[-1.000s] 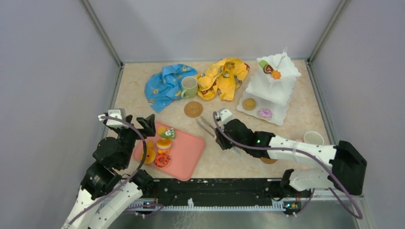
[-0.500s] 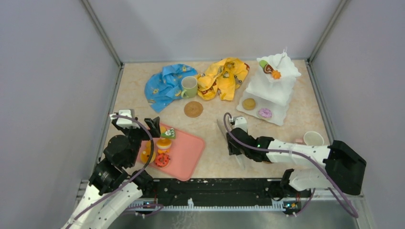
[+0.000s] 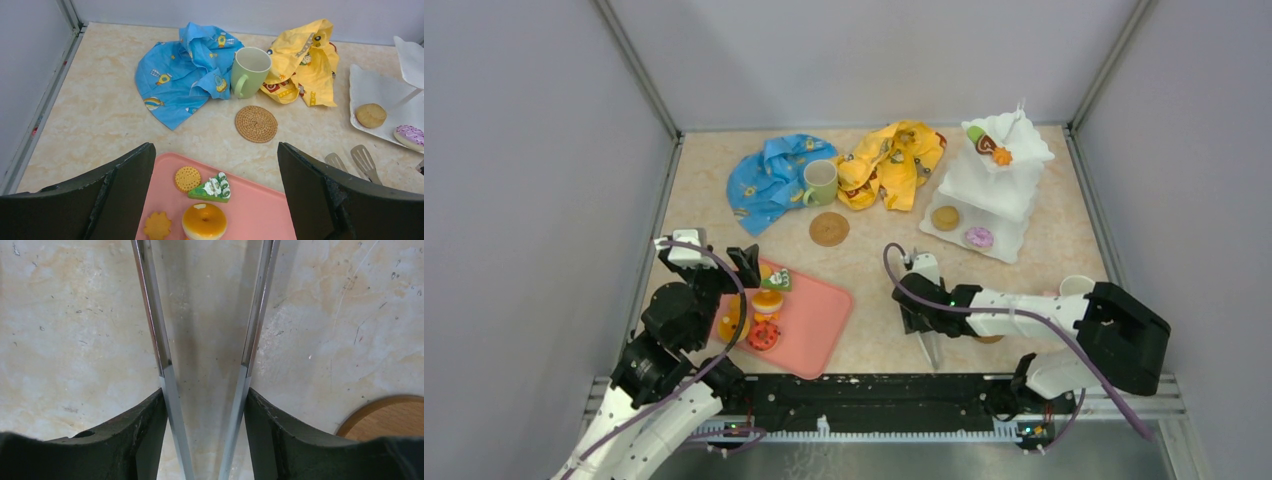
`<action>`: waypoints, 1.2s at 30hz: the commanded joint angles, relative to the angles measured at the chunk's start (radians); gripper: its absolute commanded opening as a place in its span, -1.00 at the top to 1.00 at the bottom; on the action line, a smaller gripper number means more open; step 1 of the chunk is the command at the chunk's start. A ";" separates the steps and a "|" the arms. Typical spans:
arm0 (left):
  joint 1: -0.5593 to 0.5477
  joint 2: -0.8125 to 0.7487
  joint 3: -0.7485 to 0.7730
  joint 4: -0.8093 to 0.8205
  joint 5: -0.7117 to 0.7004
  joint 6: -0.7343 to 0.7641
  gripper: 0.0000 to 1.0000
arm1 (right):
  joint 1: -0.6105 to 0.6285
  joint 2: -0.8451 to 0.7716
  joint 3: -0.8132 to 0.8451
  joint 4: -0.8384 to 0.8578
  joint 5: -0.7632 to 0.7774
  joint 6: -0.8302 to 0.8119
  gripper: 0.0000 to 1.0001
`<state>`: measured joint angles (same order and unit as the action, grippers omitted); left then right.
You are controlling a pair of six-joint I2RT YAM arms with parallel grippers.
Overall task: Serve the afternoon tea
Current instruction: Place the clamp at the center of the board, then pick up the clamp from the center of the board.
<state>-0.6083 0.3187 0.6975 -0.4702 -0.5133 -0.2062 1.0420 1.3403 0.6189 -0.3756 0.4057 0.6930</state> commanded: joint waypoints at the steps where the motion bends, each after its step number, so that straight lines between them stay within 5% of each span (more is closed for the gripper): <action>1: 0.003 0.009 -0.006 0.049 -0.005 0.013 -0.98 | -0.006 0.028 0.057 -0.034 -0.013 0.011 -0.12; 16: 0.004 0.006 -0.009 0.053 -0.017 0.025 -0.98 | 0.007 0.084 0.138 -0.167 -0.051 -0.011 -0.39; 36: 0.003 -0.007 -0.014 0.057 -0.027 0.034 -0.98 | 0.009 0.140 0.125 -0.136 -0.123 -0.060 0.01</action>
<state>-0.6083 0.3180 0.6910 -0.4641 -0.5255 -0.1833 1.0451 1.4544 0.7410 -0.5026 0.3046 0.6456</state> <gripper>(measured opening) 0.988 0.514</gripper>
